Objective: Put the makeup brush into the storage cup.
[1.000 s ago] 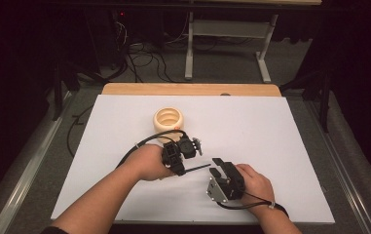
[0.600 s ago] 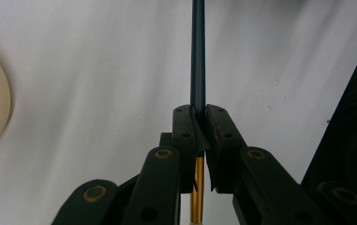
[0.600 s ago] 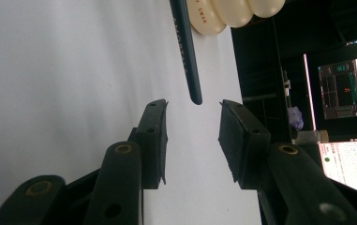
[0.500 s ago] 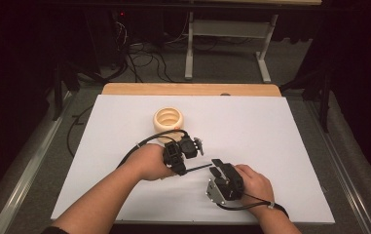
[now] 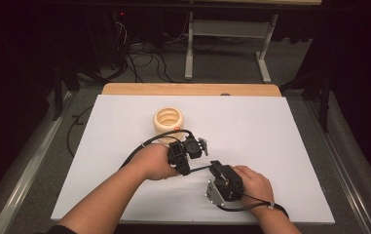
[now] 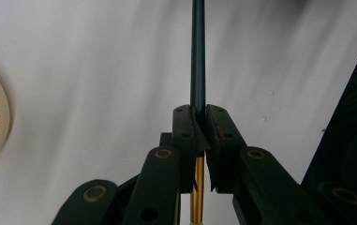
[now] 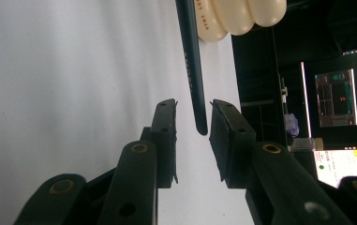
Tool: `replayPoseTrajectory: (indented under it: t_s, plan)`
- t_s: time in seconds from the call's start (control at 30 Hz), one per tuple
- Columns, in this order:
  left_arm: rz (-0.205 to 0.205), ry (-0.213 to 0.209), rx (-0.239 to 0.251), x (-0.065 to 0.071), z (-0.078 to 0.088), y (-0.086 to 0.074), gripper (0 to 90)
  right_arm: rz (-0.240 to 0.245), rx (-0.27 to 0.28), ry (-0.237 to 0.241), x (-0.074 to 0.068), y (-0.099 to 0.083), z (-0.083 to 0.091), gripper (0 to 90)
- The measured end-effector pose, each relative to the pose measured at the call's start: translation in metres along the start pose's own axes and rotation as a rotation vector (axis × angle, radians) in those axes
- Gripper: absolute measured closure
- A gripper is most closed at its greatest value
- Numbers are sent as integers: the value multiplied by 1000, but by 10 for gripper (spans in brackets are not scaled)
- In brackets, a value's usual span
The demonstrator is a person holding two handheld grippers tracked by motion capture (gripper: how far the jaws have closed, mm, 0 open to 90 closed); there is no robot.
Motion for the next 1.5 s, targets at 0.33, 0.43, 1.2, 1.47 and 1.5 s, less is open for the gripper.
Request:
replayPoseTrajectory:
  t_s: [0.33, 0.43, 1.2, 1.47, 1.5]
  plan:
    - [-7, -1, -10, 1, -6, 6, 832, 21, 14, 1, -1, 2, 2, 757]
    - [-6, -1, -13, 1, -6, 6, 832, 24, 20, 0, -1, 3, 3, 765]
    - [-6, 3, -13, 1, -6, 6, 832, 58, 41, 5, -3, 4, 4, 847]
    - [0, 4, -9, 1, -4, 5, 832, 71, 37, 6, -5, 4, 4, 863]
    - [-1, 4, -9, 1, -4, 5, 831, 74, 39, 9, -5, 4, 4, 865]
Point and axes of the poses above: each handheld gripper's, and its own axes: z roughly backward along the jaws, y roughly out of its top, x roughly to its right, the point moved 3 cm from there along -z, roughly forward along the jaws, and after that the axes turned 8 degrees about -z, right-handed, at the moved point
